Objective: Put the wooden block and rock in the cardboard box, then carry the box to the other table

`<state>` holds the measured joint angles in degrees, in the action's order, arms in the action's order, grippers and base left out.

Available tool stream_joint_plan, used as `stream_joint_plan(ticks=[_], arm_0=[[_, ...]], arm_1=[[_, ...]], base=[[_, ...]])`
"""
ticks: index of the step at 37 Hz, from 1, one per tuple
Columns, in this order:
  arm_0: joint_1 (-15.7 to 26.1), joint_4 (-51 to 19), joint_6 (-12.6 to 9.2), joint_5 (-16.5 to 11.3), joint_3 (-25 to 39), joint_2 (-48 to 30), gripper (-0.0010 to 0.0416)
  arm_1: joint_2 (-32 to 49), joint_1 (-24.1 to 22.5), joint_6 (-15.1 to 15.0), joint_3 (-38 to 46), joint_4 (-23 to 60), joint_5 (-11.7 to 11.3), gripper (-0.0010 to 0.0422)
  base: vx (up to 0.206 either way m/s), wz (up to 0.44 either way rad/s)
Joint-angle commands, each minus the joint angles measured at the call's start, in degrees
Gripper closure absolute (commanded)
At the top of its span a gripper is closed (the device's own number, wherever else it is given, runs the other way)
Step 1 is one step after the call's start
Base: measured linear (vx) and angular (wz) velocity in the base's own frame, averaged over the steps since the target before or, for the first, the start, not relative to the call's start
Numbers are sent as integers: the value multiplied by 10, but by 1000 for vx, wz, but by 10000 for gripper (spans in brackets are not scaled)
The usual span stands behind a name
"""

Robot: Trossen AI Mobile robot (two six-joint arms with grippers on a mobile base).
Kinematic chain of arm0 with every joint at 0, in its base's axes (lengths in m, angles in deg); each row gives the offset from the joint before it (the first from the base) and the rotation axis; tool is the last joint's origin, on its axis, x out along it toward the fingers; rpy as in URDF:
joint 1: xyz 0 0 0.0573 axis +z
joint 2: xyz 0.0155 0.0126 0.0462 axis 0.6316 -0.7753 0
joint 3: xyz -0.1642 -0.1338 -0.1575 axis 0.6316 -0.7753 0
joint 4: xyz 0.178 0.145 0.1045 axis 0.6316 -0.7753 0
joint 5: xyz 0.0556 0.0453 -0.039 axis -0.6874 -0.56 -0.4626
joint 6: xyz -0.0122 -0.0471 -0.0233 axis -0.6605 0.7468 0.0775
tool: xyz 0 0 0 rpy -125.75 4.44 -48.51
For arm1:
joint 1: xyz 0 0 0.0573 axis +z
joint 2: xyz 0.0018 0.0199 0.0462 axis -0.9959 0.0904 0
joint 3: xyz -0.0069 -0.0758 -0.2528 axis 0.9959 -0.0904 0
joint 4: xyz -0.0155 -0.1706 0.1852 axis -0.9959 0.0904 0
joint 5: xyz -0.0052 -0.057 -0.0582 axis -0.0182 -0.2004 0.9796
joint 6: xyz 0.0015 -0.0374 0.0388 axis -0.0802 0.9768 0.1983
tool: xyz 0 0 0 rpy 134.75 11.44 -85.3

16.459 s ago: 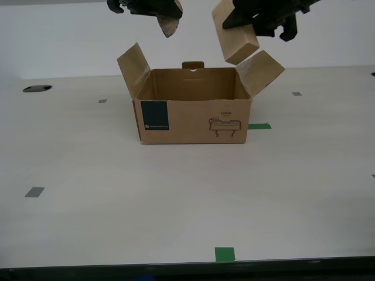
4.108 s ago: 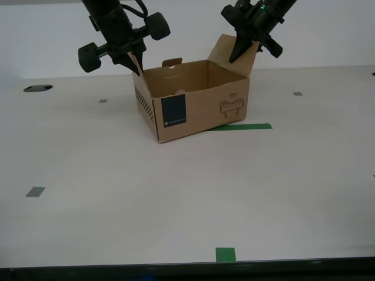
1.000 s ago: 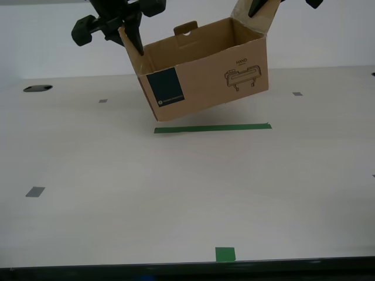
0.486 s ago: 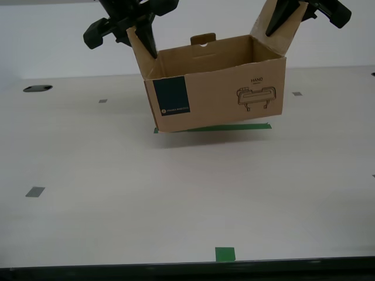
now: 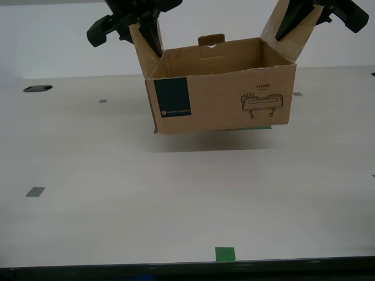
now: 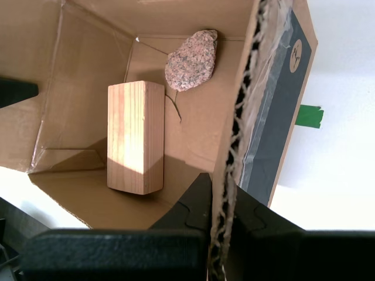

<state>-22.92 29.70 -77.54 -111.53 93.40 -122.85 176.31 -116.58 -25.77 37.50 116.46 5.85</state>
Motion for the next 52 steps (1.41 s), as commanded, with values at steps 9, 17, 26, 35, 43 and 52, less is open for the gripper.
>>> stream_joint_plan(ticks=[9, 17, 26, 35, 43, 52], arm_0=[[3, 6, 2, -18, 1, 3, 407], [3, 6, 7, -18, 1, 5, 407], [3, 6, 9, -18, 1, 5, 407], [3, 4, 10, -18, 1, 5, 407], [3, -2, 11, -7, 1, 5, 407], [3, -35, 37, 12, 1, 5, 407]], arm_1=[[-31, -15, 1, 1, 9, 18, 413], [-45, -20, 14, 1, 12, 17, 413], [-48, -35, 15, 0, 23, 14, 413], [-49, -37, 19, 0, 31, -3, 413], [-49, -40, 21, 0, 38, -14, 413], [-57, -40, 21, -17, 46, -18, 413]], base=[[0, 0], [0, 0], [0, 0], [0, 0], [0, 0], [-8, 1]])
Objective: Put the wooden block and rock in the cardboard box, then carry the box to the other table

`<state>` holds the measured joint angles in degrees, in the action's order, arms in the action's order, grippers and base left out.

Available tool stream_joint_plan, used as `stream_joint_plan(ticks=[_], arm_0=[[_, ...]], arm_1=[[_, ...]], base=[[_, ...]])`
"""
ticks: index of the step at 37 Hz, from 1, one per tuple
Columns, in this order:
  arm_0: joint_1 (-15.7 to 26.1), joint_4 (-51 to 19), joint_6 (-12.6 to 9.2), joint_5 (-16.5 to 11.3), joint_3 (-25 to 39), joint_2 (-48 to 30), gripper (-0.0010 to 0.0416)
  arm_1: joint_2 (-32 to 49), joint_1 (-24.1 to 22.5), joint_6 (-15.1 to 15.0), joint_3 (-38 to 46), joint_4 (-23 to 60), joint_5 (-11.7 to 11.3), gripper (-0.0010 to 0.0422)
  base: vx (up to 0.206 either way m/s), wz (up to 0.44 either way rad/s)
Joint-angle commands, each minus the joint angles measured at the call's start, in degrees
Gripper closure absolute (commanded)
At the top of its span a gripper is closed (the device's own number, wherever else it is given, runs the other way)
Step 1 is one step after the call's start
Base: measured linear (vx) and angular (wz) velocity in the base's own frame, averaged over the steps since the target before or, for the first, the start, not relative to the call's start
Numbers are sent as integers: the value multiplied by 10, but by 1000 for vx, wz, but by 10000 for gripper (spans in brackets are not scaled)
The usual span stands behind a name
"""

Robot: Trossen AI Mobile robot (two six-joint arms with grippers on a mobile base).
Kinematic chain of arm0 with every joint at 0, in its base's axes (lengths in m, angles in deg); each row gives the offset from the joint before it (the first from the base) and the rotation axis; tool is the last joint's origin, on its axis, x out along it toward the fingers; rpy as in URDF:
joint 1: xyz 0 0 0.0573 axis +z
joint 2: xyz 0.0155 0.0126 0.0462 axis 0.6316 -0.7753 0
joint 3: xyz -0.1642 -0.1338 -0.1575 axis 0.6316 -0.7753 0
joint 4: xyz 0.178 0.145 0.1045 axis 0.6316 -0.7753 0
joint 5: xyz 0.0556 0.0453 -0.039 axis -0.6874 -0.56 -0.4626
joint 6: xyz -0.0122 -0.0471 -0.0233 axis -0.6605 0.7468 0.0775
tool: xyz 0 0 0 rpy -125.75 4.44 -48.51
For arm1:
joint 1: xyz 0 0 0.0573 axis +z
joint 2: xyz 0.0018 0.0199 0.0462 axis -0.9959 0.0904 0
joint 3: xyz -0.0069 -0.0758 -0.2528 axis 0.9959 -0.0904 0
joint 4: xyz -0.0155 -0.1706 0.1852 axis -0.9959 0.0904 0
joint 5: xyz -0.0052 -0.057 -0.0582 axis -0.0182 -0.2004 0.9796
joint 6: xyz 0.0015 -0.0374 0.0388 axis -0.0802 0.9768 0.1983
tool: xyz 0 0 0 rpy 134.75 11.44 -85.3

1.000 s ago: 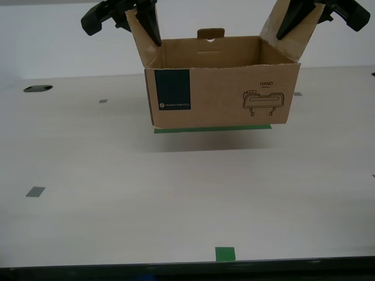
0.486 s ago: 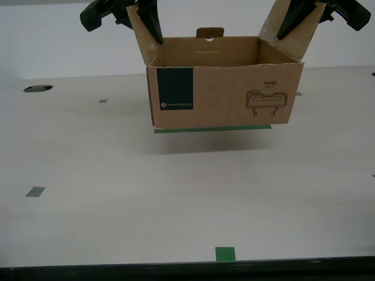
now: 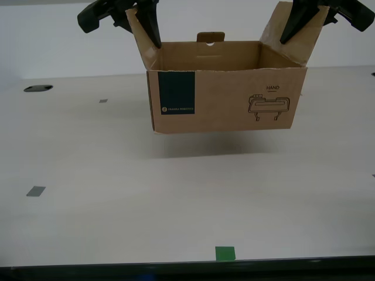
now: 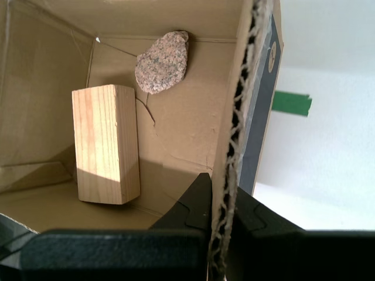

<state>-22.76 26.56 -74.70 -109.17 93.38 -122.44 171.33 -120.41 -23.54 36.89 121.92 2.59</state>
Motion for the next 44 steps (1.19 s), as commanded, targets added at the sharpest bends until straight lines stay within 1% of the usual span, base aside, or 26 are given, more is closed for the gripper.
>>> stream_joint_plan(ticks=[1, 4, 12, 14, 20, 24, 28, 33, 39, 41, 44], arm_0=[[1, -3, 8, -12, 1, 1, 407], [1, -3, 8, -12, 1, 3, 406], [2, -4, 8, -12, 1, 14, 407], [2, -4, 8, -12, 1, 17, 407], [2, -8, 9, -12, -2, 30, 407], [2, -6, 9, -12, -14, 38, 407], [2, -3, 8, -12, -39, 49, 406], [2, 5, 8, -12, -70, 59, 407], [2, 16, 8, -12, -79, 59, 406], [2, 22, 6, -12, -78, 59, 407], [2, 29, -8, -12, -78, 59, 406]], arm_1=[[-10, -2, -1, -16, -11, 13, 413], [-22, -2, 4, -36, -21, 0, 413], [-37, -2, 8, -50, -30, 3, 413], [-39, -2, 12, -50, -29, 2, 413], [-43, -9, 12, -50, -31, -1, 413], [-43, -9, 18, -50, -32, -1, 413], [-43, -10, 23, -50, -33, -1, 413], [-43, -11, 23, -50, -34, -1, 413], [-43, -12, 20, -50, -34, -1, 413], [-43, -12, 16, -50, -34, -1, 413], [-43, -12, 14, -50, -33, 0, 413]], base=[[-22, 7], [-24, 5], [-39, 11], [-48, 21], [-60, 20], [-65, 26], [-74, 25], [-79, 24], [-81, 11], [-82, 3], [-78, -1]])
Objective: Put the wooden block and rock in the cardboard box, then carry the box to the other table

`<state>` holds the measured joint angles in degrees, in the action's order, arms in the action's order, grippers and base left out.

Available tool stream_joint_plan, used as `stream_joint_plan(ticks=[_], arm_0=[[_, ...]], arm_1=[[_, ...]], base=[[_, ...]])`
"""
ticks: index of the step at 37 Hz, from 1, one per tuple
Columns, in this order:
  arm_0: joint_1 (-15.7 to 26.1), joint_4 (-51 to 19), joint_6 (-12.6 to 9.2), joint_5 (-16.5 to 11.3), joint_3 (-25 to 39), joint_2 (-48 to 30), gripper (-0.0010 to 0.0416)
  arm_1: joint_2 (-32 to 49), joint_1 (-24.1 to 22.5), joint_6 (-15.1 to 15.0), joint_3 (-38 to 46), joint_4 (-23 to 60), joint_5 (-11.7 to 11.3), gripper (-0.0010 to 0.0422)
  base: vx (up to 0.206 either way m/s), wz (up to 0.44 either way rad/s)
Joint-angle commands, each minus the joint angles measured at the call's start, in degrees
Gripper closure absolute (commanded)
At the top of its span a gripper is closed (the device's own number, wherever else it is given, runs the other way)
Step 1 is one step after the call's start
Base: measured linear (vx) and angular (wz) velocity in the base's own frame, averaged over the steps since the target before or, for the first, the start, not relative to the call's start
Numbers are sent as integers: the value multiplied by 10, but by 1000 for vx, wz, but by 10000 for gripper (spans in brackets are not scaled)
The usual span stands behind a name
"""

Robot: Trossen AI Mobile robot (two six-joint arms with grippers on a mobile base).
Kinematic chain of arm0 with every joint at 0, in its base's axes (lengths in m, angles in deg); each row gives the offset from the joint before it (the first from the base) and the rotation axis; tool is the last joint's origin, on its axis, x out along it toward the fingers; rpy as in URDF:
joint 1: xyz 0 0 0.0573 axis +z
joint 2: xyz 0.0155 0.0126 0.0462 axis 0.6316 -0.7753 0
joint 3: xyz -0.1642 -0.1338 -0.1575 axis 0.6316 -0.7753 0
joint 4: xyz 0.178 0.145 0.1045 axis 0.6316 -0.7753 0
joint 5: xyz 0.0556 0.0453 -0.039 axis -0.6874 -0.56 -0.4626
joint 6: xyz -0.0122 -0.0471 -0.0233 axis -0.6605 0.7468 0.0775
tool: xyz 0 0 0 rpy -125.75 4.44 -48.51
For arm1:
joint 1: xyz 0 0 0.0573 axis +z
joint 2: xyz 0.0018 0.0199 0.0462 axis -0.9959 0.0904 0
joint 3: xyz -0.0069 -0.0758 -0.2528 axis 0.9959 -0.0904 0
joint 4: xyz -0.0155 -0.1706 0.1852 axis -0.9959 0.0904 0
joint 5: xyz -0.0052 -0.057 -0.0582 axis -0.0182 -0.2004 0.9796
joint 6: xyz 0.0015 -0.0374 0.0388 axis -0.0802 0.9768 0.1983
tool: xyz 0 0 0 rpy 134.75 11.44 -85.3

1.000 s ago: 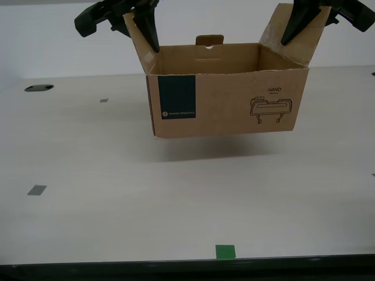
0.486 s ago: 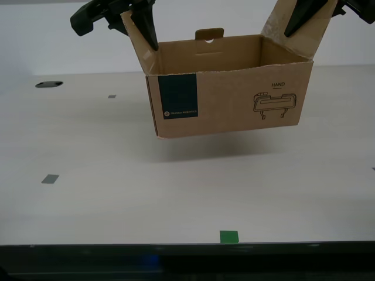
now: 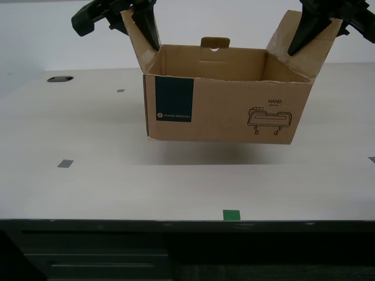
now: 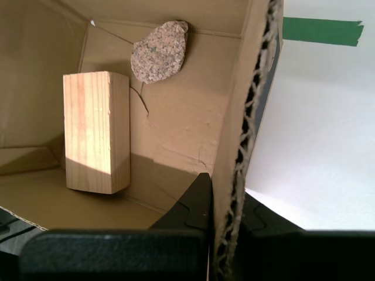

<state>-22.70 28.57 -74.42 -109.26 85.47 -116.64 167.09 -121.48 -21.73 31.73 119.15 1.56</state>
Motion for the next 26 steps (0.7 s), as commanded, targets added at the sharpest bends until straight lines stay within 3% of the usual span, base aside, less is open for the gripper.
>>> stream_joint_plan(ticks=[1, 20, 26], arm_0=[[1, 9, -12, -11, 1, 1, 407], [1, -2, -37, -11, 1, 20, 407], [1, -4, -39, -11, 1, 27, 407]], arm_1=[[-1, -1, -5, 1, -5, 10, 413], [-16, -8, -22, -30, -3, 3, 413], [-42, -9, -11, -68, -23, -2, 413]], base=[[-74, -2], [-71, -6], [-66, 19]])
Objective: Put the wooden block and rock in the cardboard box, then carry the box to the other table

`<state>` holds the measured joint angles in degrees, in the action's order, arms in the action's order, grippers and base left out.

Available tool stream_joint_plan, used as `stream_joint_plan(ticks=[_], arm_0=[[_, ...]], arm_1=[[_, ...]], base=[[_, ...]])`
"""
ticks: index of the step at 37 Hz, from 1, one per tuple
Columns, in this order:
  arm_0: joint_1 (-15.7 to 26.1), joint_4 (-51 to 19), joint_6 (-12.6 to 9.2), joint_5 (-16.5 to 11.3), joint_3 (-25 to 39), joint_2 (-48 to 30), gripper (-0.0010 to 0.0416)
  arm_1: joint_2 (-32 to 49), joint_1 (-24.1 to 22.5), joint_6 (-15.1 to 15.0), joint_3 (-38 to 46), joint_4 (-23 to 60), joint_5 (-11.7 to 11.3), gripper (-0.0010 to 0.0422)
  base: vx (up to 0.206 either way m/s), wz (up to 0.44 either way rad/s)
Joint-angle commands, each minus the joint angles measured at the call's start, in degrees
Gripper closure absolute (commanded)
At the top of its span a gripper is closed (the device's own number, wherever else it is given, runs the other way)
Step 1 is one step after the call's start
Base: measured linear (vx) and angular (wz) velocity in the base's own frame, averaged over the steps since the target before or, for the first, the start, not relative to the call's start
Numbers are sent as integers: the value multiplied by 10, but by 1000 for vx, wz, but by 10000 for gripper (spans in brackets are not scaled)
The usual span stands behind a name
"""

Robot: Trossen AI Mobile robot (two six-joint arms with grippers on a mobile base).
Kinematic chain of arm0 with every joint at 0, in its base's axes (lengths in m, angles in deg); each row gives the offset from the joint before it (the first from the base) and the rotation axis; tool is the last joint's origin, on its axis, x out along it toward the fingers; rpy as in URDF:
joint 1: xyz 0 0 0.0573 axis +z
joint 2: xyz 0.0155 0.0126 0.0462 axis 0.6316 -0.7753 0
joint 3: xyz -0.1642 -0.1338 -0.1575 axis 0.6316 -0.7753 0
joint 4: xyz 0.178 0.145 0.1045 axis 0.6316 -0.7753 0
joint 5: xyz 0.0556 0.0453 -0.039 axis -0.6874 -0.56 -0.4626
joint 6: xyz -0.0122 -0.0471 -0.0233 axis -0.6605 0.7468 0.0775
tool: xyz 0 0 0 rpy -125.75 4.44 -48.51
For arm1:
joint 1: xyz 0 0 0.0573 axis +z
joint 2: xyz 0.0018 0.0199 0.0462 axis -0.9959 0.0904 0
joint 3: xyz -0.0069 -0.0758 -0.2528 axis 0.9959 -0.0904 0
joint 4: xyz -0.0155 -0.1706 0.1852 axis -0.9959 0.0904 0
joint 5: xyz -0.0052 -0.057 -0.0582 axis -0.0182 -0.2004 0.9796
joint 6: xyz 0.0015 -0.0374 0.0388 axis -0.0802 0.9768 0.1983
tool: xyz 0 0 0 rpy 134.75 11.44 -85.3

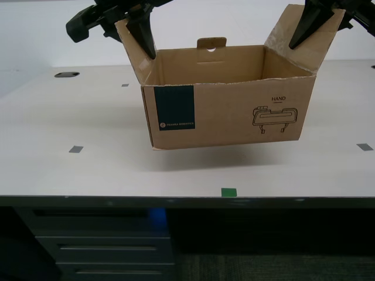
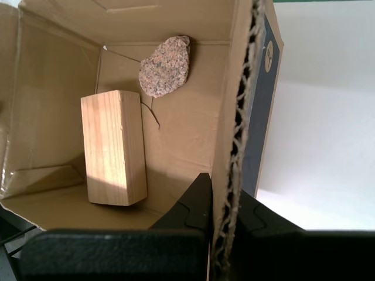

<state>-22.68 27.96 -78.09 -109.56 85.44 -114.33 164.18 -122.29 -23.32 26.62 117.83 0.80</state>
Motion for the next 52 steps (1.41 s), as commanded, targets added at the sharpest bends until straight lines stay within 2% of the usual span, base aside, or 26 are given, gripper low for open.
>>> stream_joint_plan(ticks=[1, 15, 28, 39, 45, 48, 50, 52], arm_0=[[1, 2, -3, -8, 1, 5, 407], [1, -4, -26, -8, 1, 34, 407], [2, -22, -33, -8, -8, 57, 407], [4, -24, -33, -8, -58, 94, 406], [4, -23, -33, -8, -90, 123, 406], [4, -23, -34, -8, -97, 133, 407], [4, -24, -42, -8, -98, 139, 406], [5, -24, -60, -8, -96, 143, 406]], arm_1=[[-17, -1, 8, -22, -10, 6, 413], [-75, -1, 15, -70, -16, 6, 413], [-84, -20, 79, -70, -19, 4, 413], [-84, -55, 110, -70, -22, 4, 413], [-84, -65, 109, -70, -22, -4, 413], [-84, -65, 98, -70, -20, -10, 413], [-84, -65, 86, -70, -17, -10, 413], [-84, -65, 81, -70, -11, -10, 413]], base=[[-62, 55], [-56, 124], [-50, 226], [-50, 272], [-55, 300], [-59, 326], [-62, 347], [-62, 353]])
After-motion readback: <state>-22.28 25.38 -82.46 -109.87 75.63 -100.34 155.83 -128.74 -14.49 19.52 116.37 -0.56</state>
